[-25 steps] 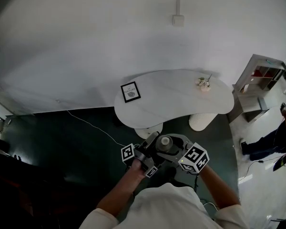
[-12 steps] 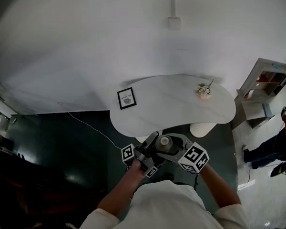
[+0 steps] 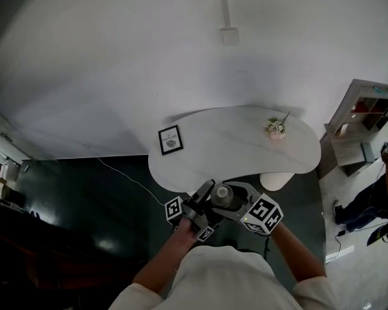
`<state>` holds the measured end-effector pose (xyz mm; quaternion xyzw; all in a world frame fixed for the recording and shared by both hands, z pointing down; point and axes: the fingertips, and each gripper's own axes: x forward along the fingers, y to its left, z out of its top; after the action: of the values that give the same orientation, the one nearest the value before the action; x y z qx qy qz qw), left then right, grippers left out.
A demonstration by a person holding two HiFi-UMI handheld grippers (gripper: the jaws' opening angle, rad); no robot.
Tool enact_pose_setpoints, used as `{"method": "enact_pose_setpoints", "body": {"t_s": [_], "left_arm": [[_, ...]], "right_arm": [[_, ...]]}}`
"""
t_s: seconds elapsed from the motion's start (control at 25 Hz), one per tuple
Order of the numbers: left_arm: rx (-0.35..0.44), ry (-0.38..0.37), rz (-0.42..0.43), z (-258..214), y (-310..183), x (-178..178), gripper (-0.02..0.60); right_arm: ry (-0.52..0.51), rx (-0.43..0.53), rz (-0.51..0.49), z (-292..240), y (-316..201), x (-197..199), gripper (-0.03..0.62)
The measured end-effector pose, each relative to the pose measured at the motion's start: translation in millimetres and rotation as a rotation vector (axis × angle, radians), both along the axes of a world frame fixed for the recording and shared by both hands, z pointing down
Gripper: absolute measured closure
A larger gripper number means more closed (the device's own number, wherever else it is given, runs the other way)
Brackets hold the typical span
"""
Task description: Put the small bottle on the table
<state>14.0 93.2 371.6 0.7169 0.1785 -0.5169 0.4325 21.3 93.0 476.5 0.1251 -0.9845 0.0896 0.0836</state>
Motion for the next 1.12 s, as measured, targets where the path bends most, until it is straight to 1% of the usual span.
{"method": "enact_pose_setpoints", "body": {"t_s": [0.32,0.48,0.72,0.96,1.12], "left_arm": [[-0.017,-0.005,0.027,3.0,-15.5,5.9,0.288],[-0.027,0.003,0.046,5.6,-31.4,2.5,0.288],[-0.041,0.021,0.078,11.1,-68.6,-15.2,0.288],[-0.041,0.045,0.105,12.6,-115.0,-40.4,0.29],[-0.044,0.046,0.132,12.8,-146.7,-54.9,0.291]], "right_arm": [[-0.006,-0.016,0.028,1.6,-13.9,5.8,0.253],[0.001,-0.027,0.045,4.6,-28.4,3.2,0.253],[0.029,-0.036,0.076,9.4,-63.8,-12.7,0.253],[0.026,-0.022,0.113,8.7,-109.8,-35.6,0.255],[0.014,-0.034,0.127,9.8,-141.0,-49.6,0.255]]}}
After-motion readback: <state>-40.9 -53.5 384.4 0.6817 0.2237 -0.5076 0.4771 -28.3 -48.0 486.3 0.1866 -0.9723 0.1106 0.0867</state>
